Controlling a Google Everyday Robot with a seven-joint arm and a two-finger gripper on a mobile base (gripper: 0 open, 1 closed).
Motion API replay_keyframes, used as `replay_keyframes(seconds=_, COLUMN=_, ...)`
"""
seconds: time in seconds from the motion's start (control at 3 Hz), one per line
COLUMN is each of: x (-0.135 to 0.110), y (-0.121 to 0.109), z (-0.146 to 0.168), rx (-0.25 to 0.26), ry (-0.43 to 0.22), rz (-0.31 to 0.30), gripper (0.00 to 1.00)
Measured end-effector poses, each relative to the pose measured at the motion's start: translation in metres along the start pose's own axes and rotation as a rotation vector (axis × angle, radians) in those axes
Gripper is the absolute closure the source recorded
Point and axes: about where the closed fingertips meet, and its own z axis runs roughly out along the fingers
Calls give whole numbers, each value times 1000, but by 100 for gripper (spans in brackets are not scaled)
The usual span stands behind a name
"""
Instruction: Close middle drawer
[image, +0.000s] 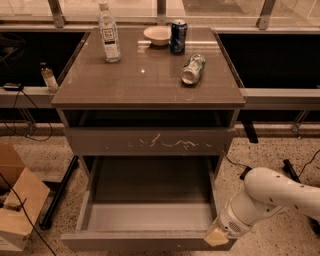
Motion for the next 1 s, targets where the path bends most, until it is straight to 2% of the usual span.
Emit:
replay_keyframes(seconds=0.33, x=16, y=-11, z=48, rx=-52, ry=-2, rz=58, gripper=100)
replay_keyframes(seconds=0.67, x=43, y=-23, z=99, rx=-121, ry=36, rz=141, gripper=100)
replay_keyframes(seconds=1.0, x=44, y=-23, z=102, rx=-123, ry=38, rz=146, gripper=100)
